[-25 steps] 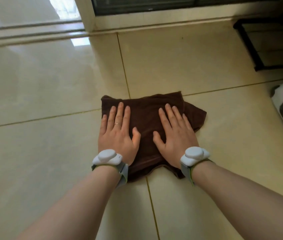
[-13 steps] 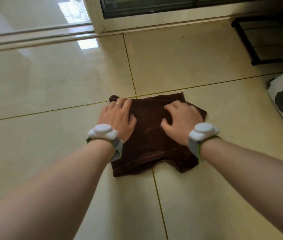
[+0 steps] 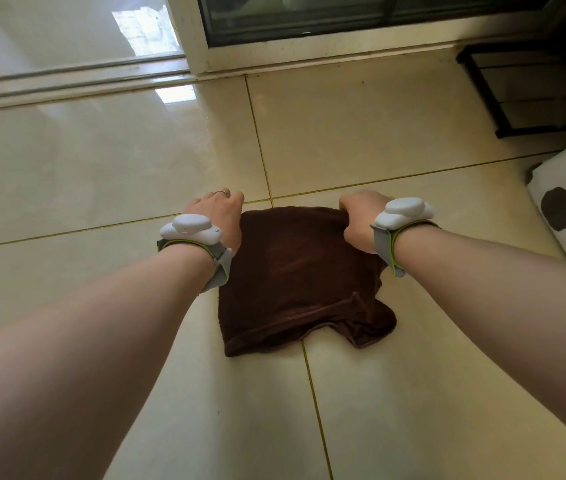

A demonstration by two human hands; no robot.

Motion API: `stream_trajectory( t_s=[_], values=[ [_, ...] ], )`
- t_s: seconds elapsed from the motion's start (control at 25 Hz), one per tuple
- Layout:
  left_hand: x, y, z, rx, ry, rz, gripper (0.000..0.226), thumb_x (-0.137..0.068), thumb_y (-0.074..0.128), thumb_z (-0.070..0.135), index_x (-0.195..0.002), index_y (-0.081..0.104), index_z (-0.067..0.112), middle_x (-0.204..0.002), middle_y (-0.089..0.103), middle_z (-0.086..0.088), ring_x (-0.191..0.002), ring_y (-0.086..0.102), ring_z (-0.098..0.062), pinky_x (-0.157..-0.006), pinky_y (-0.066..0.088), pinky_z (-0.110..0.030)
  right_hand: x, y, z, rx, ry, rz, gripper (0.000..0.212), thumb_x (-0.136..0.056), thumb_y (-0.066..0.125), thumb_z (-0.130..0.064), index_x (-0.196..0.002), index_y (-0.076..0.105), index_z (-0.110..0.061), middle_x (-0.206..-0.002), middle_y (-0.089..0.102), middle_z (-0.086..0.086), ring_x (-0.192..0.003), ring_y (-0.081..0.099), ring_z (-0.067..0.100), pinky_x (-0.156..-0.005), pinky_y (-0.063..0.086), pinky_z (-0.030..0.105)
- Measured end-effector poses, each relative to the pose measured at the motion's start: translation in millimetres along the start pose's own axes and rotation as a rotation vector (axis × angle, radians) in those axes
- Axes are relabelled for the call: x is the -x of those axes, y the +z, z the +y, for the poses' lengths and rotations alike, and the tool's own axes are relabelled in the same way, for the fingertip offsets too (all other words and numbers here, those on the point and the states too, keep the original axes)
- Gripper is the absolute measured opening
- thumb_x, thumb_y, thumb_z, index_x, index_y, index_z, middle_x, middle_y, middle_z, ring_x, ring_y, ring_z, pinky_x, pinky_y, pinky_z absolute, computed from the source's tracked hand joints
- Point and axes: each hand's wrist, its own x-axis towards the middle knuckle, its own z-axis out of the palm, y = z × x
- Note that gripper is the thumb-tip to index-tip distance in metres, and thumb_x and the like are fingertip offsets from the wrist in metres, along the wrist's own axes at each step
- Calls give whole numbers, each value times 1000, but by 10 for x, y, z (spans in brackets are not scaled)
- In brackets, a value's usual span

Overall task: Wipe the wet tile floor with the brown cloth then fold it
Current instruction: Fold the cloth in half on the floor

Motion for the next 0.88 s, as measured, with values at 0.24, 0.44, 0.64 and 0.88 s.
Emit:
stream_trajectory(
  t_s=[0.24, 0.44, 0.64, 0.88],
  values=[
    [19, -534, -62, 15, -54, 99, 17, -88, 54, 5, -99, 43, 13, -84, 53, -8, -65, 49, -28, -56, 33, -33, 177, -465, 24, 95, -70, 162, 8, -91, 54, -4, -96, 60, -7, -95, 61, 13, -77, 56, 34, -51, 30, 28],
    [10, -1191, -98, 11, -9, 410, 15, -90, 56, 8, -96, 43, 13, -83, 59, -11, -67, 51, -30, -65, 36, -36, 239, -1149, 172, 126, -179, 431, 11, -89, 57, 1, -99, 58, -5, -104, 48, 13, -98, 54, 39, -72, 40, 39],
    [266, -1342, -122, 79, 152, 515, 18, -95, 55, 13, -113, 54, 15, -93, 63, -6, -79, 55, -28, -77, 36, -34, 549, -1167, 294, 146, -261, 431, 13, -92, 58, -5, -103, 58, -12, -102, 47, 6, -91, 53, 31, -73, 47, 42],
    [814, -474, -56, -14, 343, -181, 4, -89, 56, 29, -88, 60, 29, -90, 66, 6, -82, 64, -21, -66, 49, -29, 898, -48, 218, 69, -261, -143, 23, -89, 51, -2, -88, 56, -24, -92, 61, 2, -88, 61, 28, -72, 50, 34]
  ],
)
